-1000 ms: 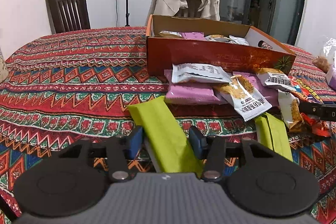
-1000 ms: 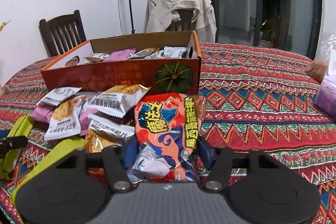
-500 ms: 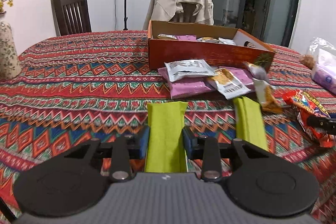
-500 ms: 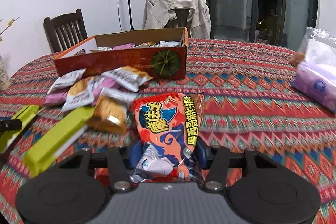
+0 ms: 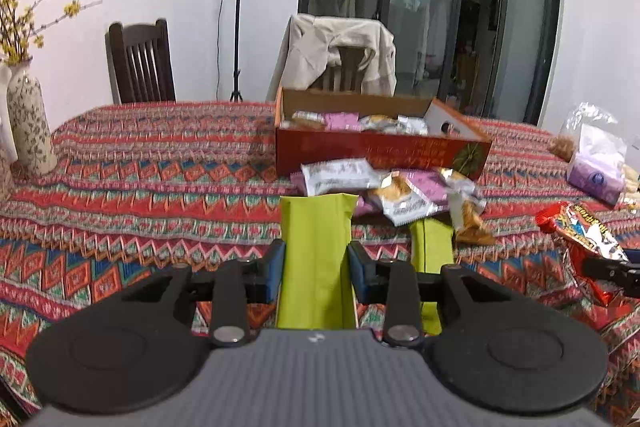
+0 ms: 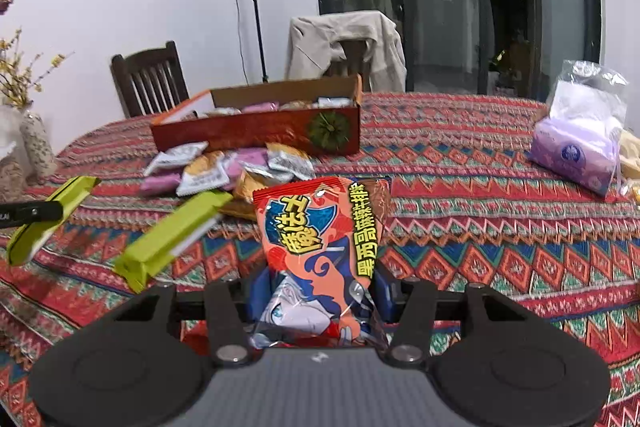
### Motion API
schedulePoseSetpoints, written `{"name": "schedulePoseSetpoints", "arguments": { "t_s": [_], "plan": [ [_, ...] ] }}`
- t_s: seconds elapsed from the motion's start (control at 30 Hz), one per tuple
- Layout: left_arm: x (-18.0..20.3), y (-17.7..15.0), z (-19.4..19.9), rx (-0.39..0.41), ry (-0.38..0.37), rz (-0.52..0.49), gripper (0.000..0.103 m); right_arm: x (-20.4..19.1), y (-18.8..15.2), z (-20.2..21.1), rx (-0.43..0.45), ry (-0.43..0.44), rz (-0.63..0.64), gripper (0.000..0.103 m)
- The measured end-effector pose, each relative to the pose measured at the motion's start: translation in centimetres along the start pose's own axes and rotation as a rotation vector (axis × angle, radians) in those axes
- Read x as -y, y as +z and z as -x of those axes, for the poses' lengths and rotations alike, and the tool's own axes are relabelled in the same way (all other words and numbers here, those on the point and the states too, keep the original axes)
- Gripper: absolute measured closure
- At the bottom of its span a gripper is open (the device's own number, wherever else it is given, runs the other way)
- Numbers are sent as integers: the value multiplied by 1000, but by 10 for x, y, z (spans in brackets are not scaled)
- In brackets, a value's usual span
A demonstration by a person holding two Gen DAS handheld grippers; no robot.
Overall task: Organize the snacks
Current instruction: 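Carry the green bar and chip bag into the box and open both tools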
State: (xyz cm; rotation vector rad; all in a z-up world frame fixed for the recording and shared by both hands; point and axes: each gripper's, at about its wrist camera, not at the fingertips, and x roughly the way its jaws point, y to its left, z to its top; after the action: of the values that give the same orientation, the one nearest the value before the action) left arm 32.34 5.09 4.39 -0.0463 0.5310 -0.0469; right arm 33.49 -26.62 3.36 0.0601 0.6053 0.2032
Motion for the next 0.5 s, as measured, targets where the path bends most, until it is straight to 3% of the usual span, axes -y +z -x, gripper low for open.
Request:
{"name": "schedulePoseSetpoints", "arguments": {
  "t_s": [0.27, 0.33, 0.5],
  "plan": [
    [-12, 39, -17, 32, 2, 17, 68, -2, 25, -6, 33, 22, 22, 52],
    [-14, 60, -26, 59, 6, -2, 68, -2, 41, -10, 52, 20, 51, 52],
    [-19, 122, -65, 77, -66, -27, 68, 4, 106, -36, 98, 58, 94, 52]
  ]
}}
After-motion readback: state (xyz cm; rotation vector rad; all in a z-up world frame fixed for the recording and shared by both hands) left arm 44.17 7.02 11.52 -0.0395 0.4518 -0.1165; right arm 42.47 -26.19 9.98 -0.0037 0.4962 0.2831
